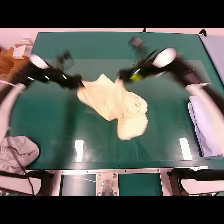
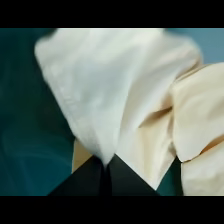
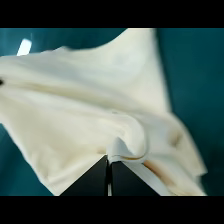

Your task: Fold the shirts.

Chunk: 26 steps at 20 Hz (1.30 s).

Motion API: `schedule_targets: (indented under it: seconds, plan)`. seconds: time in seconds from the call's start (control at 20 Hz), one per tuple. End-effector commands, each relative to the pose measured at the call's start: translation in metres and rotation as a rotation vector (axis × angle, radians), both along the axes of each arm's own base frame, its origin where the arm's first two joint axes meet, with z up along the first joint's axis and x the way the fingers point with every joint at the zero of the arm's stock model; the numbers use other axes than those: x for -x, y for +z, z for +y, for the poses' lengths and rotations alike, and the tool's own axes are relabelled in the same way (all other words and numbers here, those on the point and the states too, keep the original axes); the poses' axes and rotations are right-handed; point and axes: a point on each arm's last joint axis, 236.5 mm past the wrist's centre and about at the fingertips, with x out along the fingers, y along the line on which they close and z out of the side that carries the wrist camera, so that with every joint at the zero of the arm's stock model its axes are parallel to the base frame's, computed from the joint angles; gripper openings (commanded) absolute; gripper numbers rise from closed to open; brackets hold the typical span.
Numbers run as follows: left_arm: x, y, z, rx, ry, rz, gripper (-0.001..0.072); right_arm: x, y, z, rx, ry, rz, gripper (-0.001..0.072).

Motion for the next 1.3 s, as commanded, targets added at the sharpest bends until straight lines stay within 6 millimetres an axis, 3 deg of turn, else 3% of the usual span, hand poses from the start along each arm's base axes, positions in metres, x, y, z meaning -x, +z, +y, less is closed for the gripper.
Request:
schedule_targets:
  seconds: [0.0, 0.1, 0.2, 0.25, 0.3, 0.4, 0.55, 0.65, 0.7, 0.75, 0.85, 1.0, 1.15, 1.25]
  plan:
    - [0.013, 0.185, 0.049, -0.063, 0.093, -0.398, 0.0021, 0.025, 0.18, -0.126, 0.072, -0.224, -0.38, 0.0014]
    - [0.055, 0.299, 0.052, -0.065, 0.112, -0.667, 0.0021, 0.069, 0.269, -0.166, 0.103, -0.305, -0.605, 0.0014]
    - [0.111, 0.388, 0.051, -0.048, 0.132, -0.882, 0.0021, 0.116, 0.332, -0.186, 0.124, -0.368, -0.773, 0.0014]
    - [0.141, 0.422, 0.051, -0.052, 0.14, -0.982, 0.0021, 0.141, 0.359, -0.192, 0.132, -0.399, -0.848, 0.0014]
    - [0.166, 0.447, 0.056, -0.065, 0.161, -1.064, 0.0021, 0.163, 0.38, -0.197, 0.142, -0.428, -0.91, 0.0014]
    - [0.205, 0.478, 0.074, -0.108, 0.251, -1.174, 0.0021, 0.195, 0.404, -0.206, 0.165, -0.485, -0.995, 0.0014]
    - [0.225, 0.482, 0.104, -0.213, 0.361, -1.191, 0.0022, 0.21, 0.41, -0.218, 0.211, -0.537, -1.02, 0.0014]
    - [0.214, 0.465, 0.121, -0.285, 0.402, -1.131, 0.0021, 0.201, 0.4, -0.221, 0.213, -0.537, -0.989, 0.0014]
    - [0.203, 0.452, 0.125, -0.301, 0.407, -1.088, 0.0021, 0.191, 0.386, -0.223, 0.213, -0.535, -0.946, 0.0014]
    - [0.186, 0.431, 0.126, -0.315, 0.401, -1.029, 0.0022, 0.178, 0.366, -0.226, 0.211, -0.53, -0.889, 0.0014]
    - [0.144, 0.378, 0.127, -0.335, 0.372, -0.885, 0.0022, 0.145, 0.304, -0.231, 0.198, -0.514, -0.724, 0.0014]
    - [0.07, 0.271, 0.11, -0.313, 0.255, -0.647, 0.0022, 0.085, 0.17, -0.242, 0.136, -0.519, -0.447, 0.0014]
    - [-0.014, 0.135, 0.087, -0.204, 0.186, -0.42, 0.0022, 0.032, 0.027, -0.253, 0.047, -0.577, -0.251, 0.0015]
    - [-0.061, 0.046, 0.072, -0.114, 0.181, -0.292, 0.0023, 0.009, -0.061, -0.26, 0.018, -0.62, -0.093, 0.0015]
